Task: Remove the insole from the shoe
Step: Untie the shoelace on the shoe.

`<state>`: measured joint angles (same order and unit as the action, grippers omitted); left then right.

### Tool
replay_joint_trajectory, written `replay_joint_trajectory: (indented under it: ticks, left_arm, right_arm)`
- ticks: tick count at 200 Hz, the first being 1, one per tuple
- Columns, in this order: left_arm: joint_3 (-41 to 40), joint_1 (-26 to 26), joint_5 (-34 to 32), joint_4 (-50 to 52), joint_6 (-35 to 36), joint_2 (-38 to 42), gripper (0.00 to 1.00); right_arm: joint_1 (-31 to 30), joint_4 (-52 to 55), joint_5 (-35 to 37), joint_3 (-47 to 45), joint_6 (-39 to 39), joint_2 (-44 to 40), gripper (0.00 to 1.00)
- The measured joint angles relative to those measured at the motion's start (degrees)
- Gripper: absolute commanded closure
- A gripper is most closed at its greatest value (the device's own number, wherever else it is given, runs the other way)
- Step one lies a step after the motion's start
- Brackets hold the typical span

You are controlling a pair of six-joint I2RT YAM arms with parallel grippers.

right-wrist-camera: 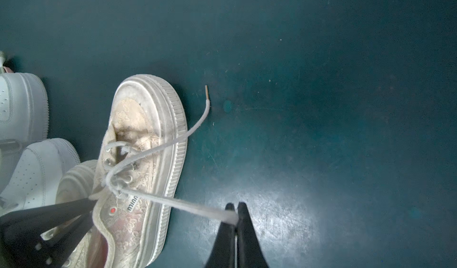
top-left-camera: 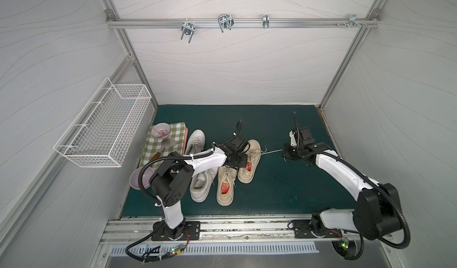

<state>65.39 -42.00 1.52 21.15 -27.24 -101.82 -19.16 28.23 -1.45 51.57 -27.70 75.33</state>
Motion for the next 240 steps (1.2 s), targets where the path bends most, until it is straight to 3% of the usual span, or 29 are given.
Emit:
replay_joint_trajectory:
  ticks: [107, 124, 146, 158, 195, 240]
  left_arm:
    - [0.02, 0.00, -0.42, 0.55, -0.20, 0.00, 1.00]
    - [0.07, -0.07, -0.37, 0.59, -0.20, 0.00, 1.00]
    - [0.09, -0.72, -0.39, 0.68, -0.22, 0.00, 1.00]
    - [0.24, -1.27, -0.48, 0.94, -0.31, 0.00, 1.00]
    - [1.42, -4.72, -1.33, 1.68, -1.05, 0.00, 1.00]
    - [2.32, -7.96, -1.07, 1.92, -2.27, -0.02, 1.00]
  right_arm:
    - [4.00, 4.24, 1.11, -0.57, -1.22, -3.50, 1.00]
    - [3.23, 4.26, 1.25, -0.61, -1.40, -3.48, 0.74]
    - [1.73, 4.85, 2.36, -0.57, -1.01, -3.52, 0.47]
    - [0.09, 5.86, 3.85, -0.37, -0.50, -3.78, 0.37]
    - [-8.09, 8.79, 8.02, 2.25, 1.22, -6.51, 0.29]
    - [-16.46, 8.02, 7.34, 3.89, 3.10, -5.38, 0.33]
